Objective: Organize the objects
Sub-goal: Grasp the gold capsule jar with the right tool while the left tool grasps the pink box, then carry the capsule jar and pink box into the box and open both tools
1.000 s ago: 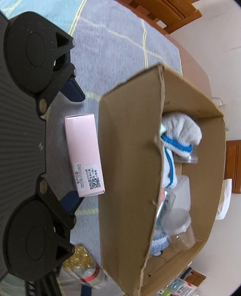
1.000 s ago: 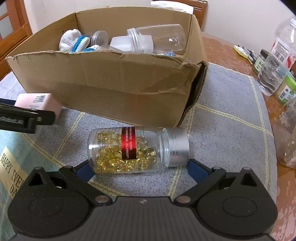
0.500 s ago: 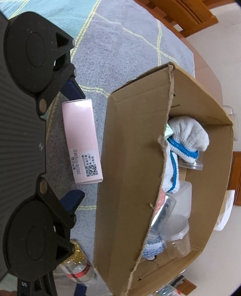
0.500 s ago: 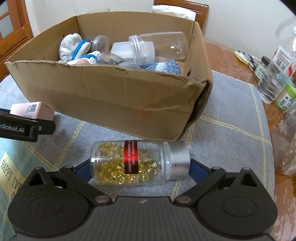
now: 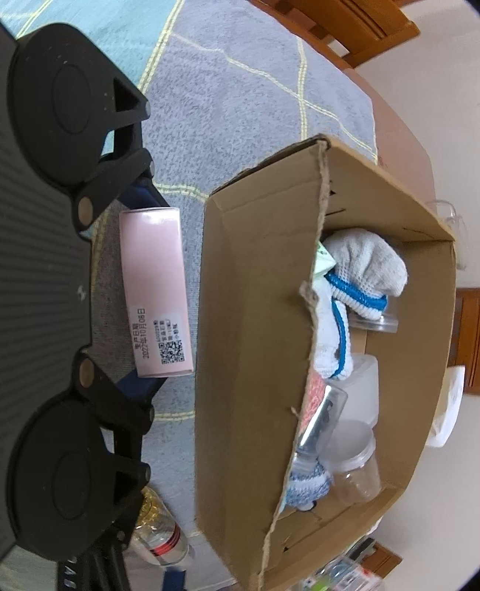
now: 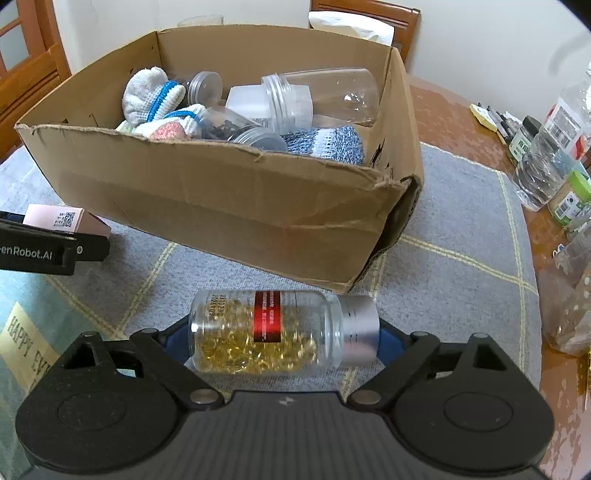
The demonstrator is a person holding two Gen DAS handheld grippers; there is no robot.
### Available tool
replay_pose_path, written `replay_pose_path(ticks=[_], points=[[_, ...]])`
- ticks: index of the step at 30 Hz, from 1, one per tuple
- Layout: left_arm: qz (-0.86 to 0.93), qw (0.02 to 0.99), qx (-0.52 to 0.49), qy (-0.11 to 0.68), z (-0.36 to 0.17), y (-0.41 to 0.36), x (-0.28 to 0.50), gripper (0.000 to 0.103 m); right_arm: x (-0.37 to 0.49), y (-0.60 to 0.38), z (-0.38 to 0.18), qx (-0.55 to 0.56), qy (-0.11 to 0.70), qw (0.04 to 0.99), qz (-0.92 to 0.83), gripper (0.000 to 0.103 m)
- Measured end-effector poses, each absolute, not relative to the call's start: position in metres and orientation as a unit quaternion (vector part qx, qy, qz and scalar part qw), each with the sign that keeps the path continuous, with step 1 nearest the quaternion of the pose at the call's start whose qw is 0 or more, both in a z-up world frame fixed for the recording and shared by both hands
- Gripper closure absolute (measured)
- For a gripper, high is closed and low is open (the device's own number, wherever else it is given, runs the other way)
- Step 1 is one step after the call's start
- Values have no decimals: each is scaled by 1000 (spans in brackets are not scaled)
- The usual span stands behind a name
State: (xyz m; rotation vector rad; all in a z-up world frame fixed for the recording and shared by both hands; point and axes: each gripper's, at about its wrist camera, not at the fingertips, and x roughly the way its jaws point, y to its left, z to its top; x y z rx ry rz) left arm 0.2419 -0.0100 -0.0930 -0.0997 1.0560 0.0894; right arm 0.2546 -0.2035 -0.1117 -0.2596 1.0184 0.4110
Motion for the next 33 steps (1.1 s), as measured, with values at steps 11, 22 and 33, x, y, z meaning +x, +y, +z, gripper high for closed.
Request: replay_pose_path(ticks=[11, 22, 33], points=[[-58, 855, 23, 515, -39, -3, 229, 20, 248, -212, -71, -99, 494, 831, 234, 7], [-118, 884, 54, 449, 40, -2, 261, 20, 241, -204, -9, -96, 448, 848, 265, 7], [-113, 906, 73, 401, 58, -12, 320, 4, 254, -187, 25, -106, 400, 871, 266, 7]])
